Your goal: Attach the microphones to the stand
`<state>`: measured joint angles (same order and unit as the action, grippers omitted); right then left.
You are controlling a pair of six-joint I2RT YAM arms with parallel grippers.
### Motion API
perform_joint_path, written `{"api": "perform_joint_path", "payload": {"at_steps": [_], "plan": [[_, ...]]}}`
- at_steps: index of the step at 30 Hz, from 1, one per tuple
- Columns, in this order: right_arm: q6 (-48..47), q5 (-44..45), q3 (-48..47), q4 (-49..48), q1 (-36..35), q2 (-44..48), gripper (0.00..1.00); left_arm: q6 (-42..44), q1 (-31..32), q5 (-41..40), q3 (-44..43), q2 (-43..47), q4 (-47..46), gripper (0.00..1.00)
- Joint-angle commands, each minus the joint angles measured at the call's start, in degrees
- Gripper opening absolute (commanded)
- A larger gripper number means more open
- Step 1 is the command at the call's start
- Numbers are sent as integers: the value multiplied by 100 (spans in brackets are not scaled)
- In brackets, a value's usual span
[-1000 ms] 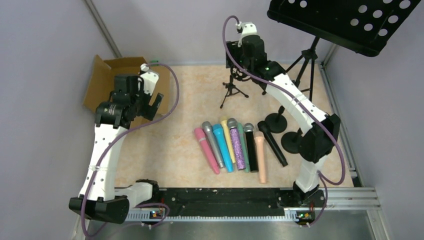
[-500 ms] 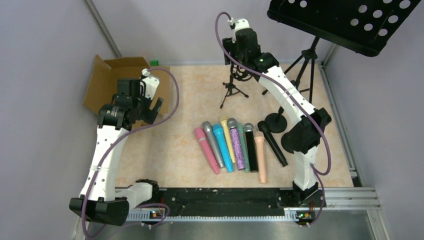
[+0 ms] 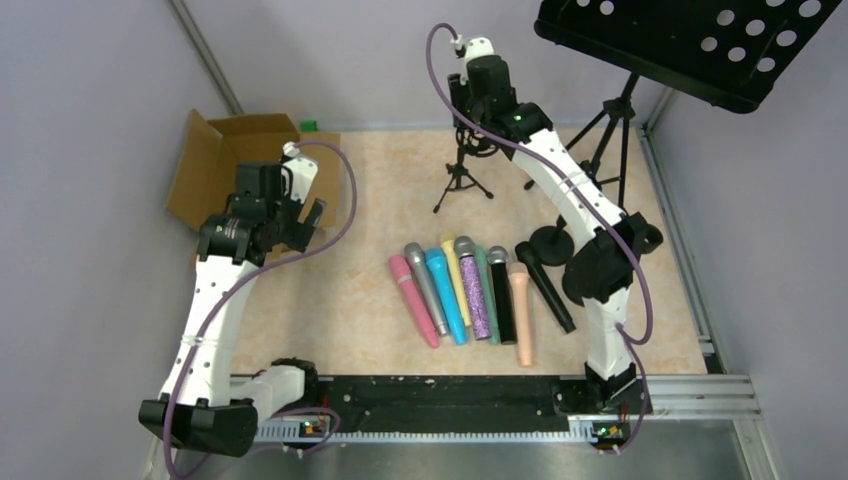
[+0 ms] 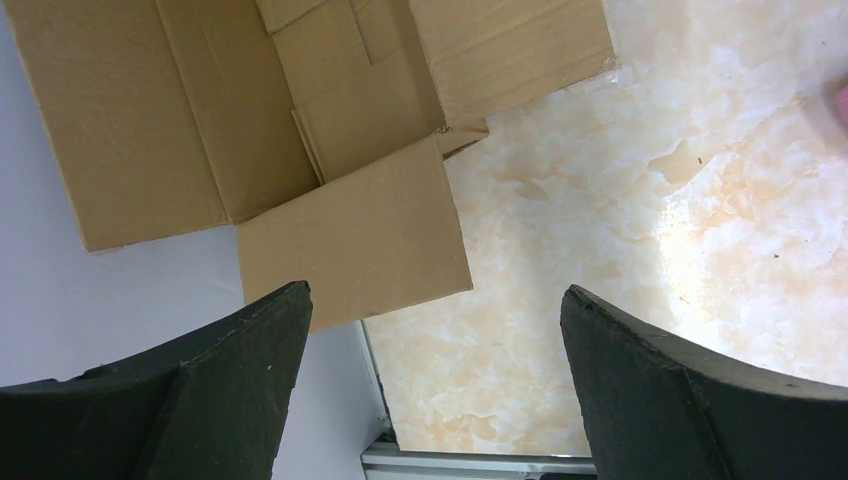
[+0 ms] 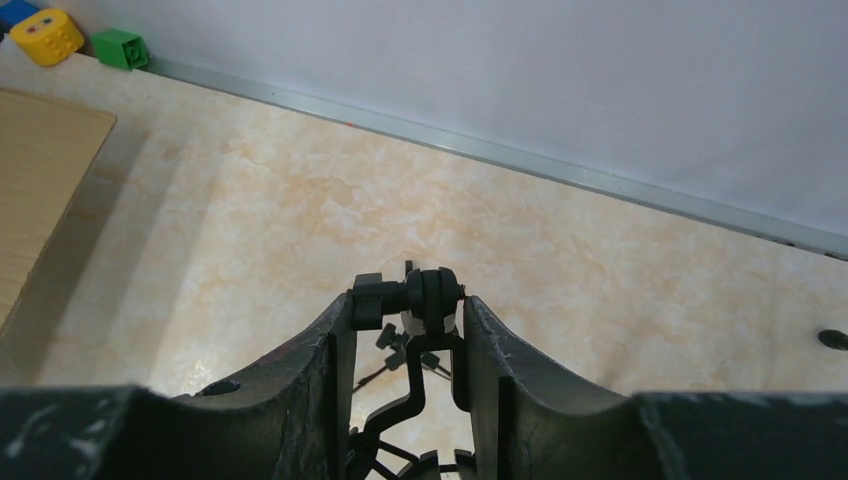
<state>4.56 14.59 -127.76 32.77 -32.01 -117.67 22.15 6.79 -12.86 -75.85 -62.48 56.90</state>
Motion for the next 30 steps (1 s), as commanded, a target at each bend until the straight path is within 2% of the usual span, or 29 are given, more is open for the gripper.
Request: {"api": "perform_joint_path", "payload": {"at_steps": [1,4,9,14,21,30], "plan": [[78,-40,-426,179,63,-344,28,-58,-11,-101,43,145,-315,99],[318,-325,-506,181,62,-344,14,-52,-11,-113,54,144,-352,99],[440,-286,-485,37,-305,-174,4,-110,-11,-84,63,123,-386,99],[504,-128,-387,-153,-725,-5,0,-158,-11,-71,90,127,-386,99],[574,117,-285,-367,-1130,122,0,-126,-11,-111,253,256,-440,99],[1039,157,-1,-477,-1304,181,0,-157,-11,-91,352,345,-451,99]]}}
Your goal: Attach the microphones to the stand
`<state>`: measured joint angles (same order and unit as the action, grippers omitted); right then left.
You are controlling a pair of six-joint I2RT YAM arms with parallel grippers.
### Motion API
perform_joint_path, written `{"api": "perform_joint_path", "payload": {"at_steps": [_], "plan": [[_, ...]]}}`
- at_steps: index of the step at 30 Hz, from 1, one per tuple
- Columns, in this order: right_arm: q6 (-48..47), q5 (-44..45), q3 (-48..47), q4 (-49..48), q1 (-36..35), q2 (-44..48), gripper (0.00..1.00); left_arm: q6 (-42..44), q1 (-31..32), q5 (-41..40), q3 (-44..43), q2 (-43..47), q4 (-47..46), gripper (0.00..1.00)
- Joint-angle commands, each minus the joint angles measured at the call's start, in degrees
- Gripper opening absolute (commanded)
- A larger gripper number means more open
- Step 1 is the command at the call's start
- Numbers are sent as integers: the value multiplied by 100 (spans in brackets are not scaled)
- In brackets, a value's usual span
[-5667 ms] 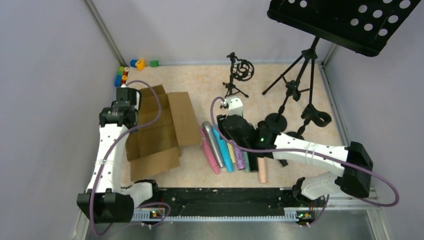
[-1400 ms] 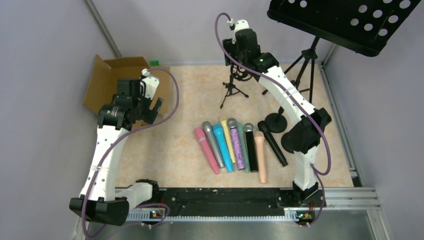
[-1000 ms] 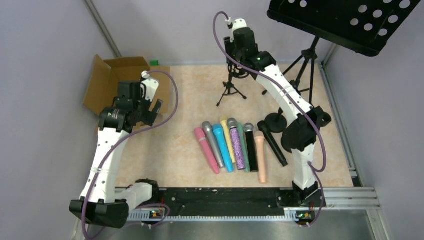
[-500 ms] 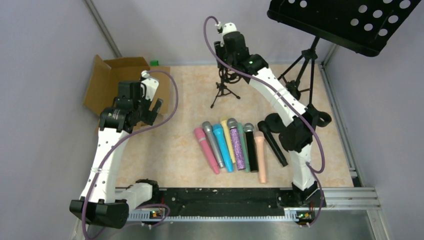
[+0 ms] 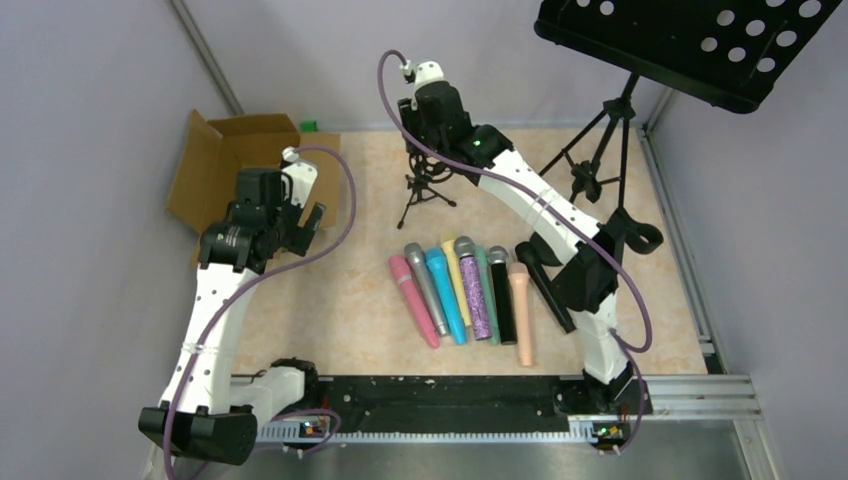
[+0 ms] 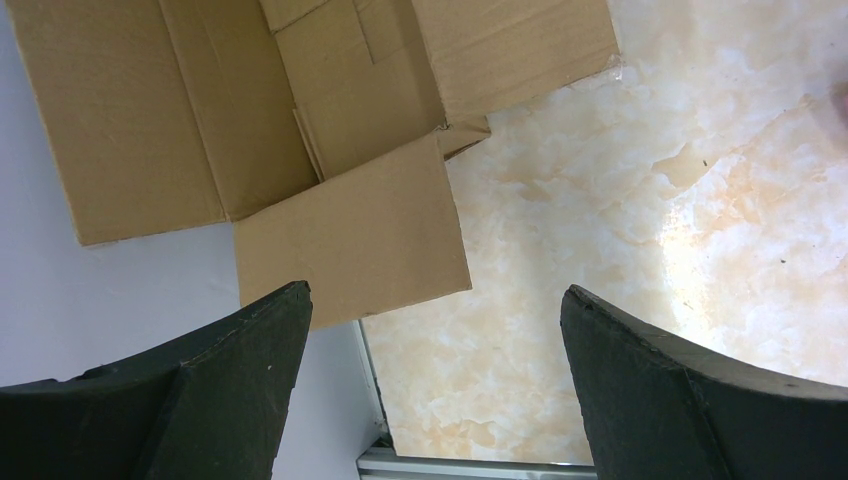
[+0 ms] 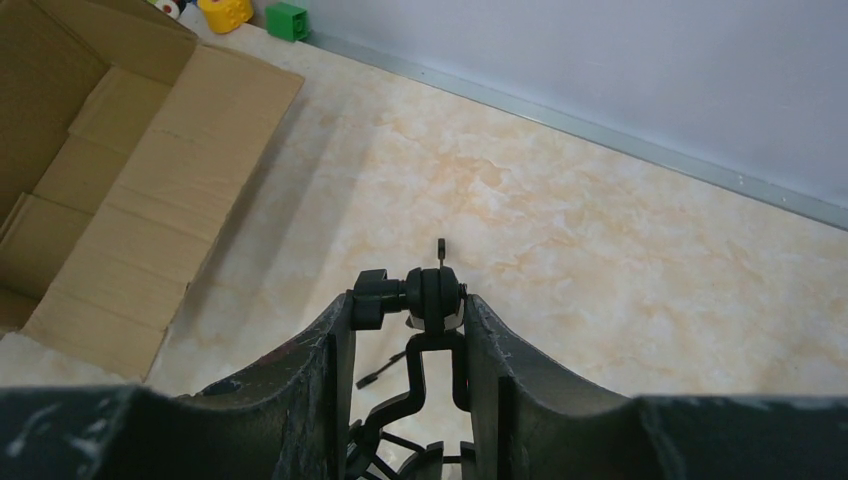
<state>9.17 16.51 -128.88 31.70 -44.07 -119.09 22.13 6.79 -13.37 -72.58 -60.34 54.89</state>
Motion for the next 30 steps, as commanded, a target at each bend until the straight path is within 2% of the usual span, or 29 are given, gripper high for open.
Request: {"api": "perform_joint_path", "payload": {"at_steps": [1,4,6,9,11,14,18,23,27,30], "plan": [[603,-26,162,-371,-93,338,0,-163,-11,-37,24,135,-240,99],[664,16,370,-396,-100,399,1,-191,-11,-20,27,138,-241,99],[666,41,487,-392,-97,418,17,-196,-11,-18,47,141,-251,99],[677,123,526,-373,-93,426,48,-219,-11,-12,52,122,-253,99],[610,155,385,-342,-99,416,59,-241,-11,-2,55,127,-253,99],[466,137,-151,-177,-99,339,69,-251,-11,-15,41,127,-253,99],[305,83,-1097,236,-100,103,77,-258,-11,-28,14,129,-251,99],[247,133,-1177,301,-100,380,79,-262,-11,-60,11,136,-225,99],[302,306,-462,310,-98,1030,79,-254,-11,-125,3,152,-227,99],[442,395,971,128,-109,2141,79,-272,-19,-125,-2,186,-217,99]]}}
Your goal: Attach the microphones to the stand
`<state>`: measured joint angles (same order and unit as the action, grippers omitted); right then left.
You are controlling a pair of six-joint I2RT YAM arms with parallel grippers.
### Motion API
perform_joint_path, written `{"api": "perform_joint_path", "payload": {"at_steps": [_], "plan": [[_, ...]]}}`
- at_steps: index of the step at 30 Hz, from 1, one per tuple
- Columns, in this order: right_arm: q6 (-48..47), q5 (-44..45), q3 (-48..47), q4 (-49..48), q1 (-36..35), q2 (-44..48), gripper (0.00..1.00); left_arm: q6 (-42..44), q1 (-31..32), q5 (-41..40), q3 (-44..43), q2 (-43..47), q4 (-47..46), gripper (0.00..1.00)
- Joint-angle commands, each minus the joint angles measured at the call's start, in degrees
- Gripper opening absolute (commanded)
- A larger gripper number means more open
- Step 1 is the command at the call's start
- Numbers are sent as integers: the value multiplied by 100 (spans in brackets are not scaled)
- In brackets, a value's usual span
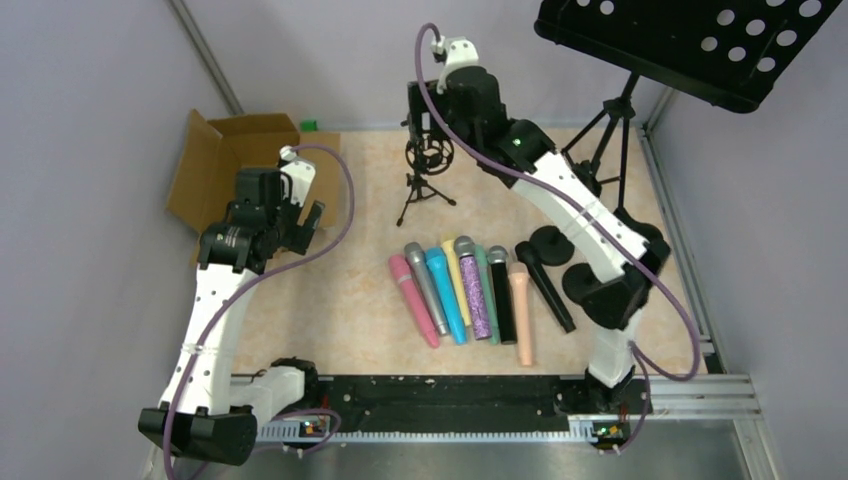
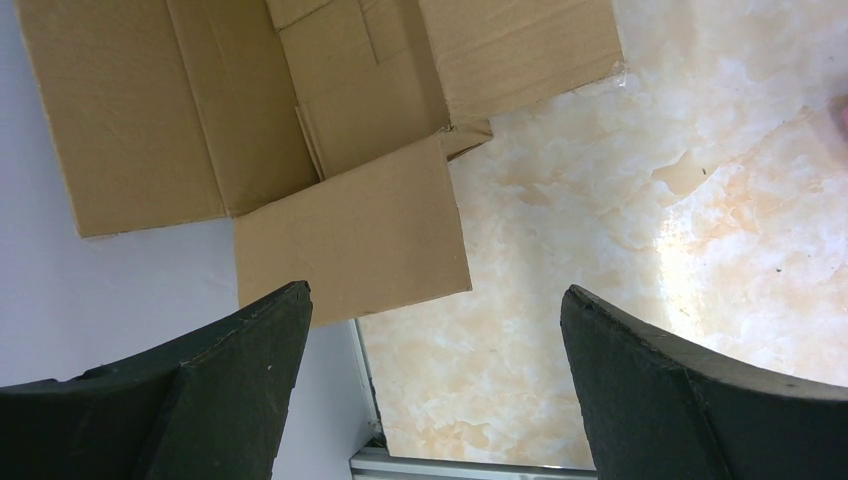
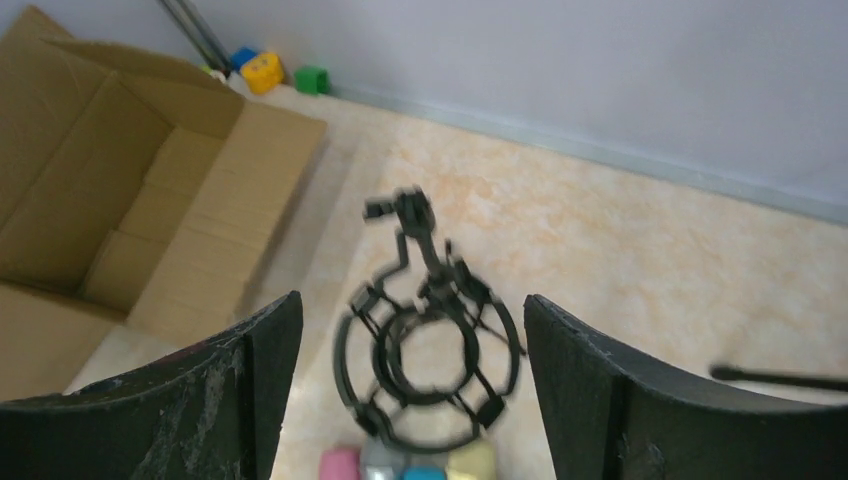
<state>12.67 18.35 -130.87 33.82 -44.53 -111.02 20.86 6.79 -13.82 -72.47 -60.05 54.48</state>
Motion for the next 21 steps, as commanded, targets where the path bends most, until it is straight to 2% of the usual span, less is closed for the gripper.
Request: {"api": "perform_joint_path", "payload": {"at_steps": [1,5,9,15,21], "plan": [[170,214,1797,-193,-66,1712,79,-155,-19,-42,-5,174,-175,99],[626,213,3993,-307,-194,3013,77,-186,-19,20,17,180,-140,99],[1229,126,5777,-343,-456,3888,74,-220,-19,78,38,204,-112,99],[1727,99,6971,-497,-837,4052,71,-296,-19,134,115,281,-39,99],[1704,184,7441,-966,-902,3749,70,-293,-19,84,213,353,6,99]]}}
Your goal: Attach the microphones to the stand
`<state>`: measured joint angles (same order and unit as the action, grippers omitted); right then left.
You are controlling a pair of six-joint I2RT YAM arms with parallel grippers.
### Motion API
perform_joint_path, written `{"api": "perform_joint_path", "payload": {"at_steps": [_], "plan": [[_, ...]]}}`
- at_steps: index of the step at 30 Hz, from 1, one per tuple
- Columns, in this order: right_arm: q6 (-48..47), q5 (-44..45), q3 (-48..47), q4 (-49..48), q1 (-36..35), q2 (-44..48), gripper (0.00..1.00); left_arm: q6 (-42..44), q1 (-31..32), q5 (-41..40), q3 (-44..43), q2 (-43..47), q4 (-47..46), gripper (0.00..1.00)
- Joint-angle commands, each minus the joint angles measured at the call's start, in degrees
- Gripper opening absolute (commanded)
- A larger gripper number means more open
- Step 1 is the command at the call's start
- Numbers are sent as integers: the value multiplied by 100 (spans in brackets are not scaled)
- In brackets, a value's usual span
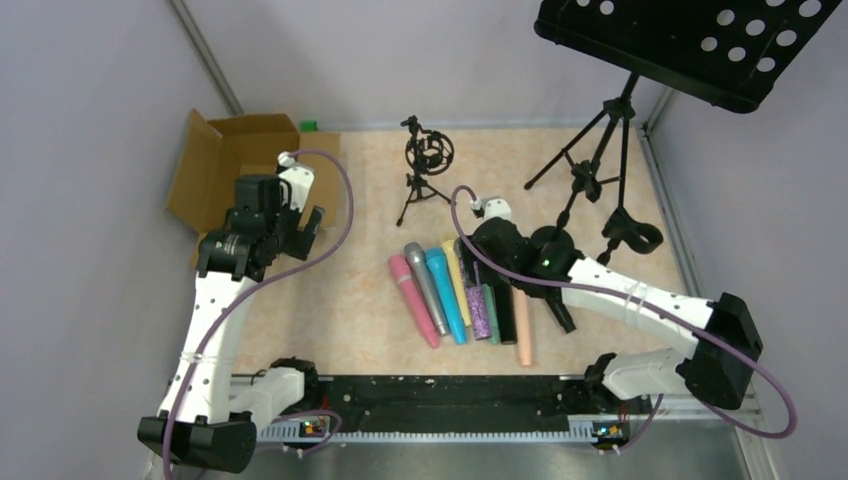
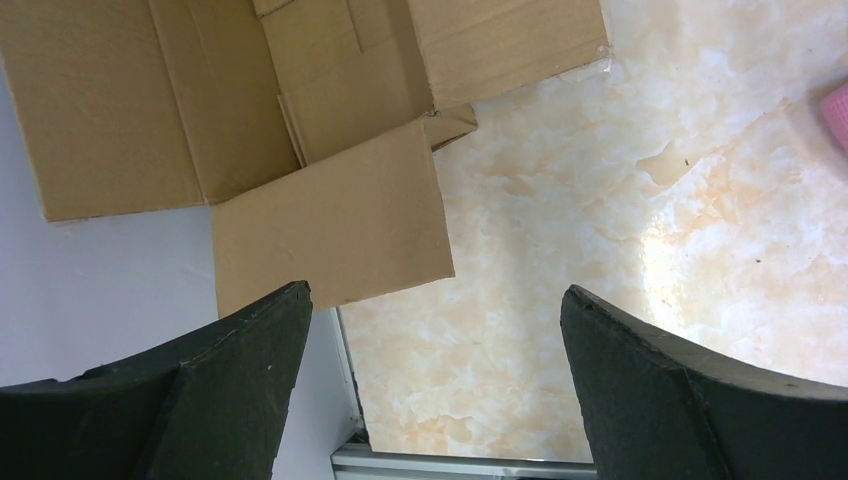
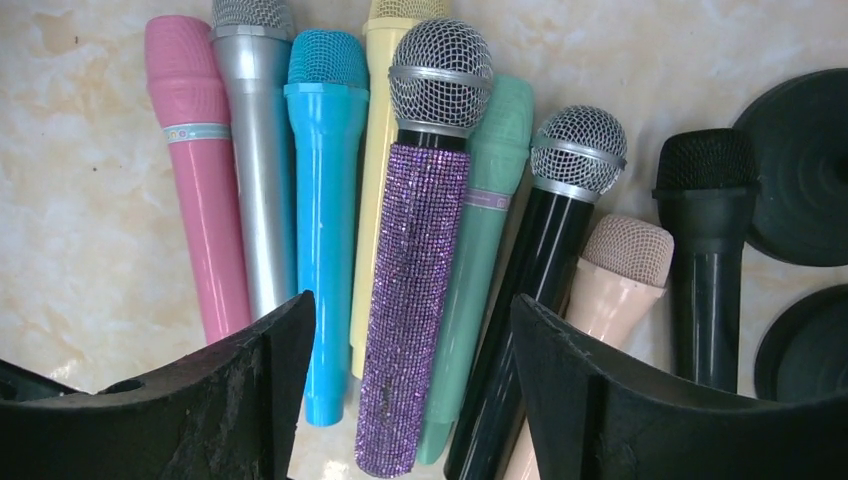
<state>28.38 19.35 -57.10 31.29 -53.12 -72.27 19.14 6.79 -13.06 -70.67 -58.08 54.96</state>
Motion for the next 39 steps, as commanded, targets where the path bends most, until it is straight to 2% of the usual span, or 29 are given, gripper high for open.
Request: {"api": "perform_joint_path", "payload": {"at_steps": [1,7,17,23,31,39], "plan": [[107,108,85,-785,-41,-202,70,-120,-19,-3,41,168,-42,99],[-22,87,77,-1291,-40,-849,68,-121,-20,-39,93,209,-37,99],[-339,608,-40,-1615,-41,-1780,66,-108,-19,-85,183,223,-61,99],[-358,639,-9,-1793,-46,-2019,59,-117,-19,-85,210,184,-92,99],[-245,585,31,-1892,-46,-2160,42,-112,-19,-114,239,219,-120,99],[-137,423,-127,-1746,-41,-1580,16,-120,-19,-131,231,272,-116,99]]}}
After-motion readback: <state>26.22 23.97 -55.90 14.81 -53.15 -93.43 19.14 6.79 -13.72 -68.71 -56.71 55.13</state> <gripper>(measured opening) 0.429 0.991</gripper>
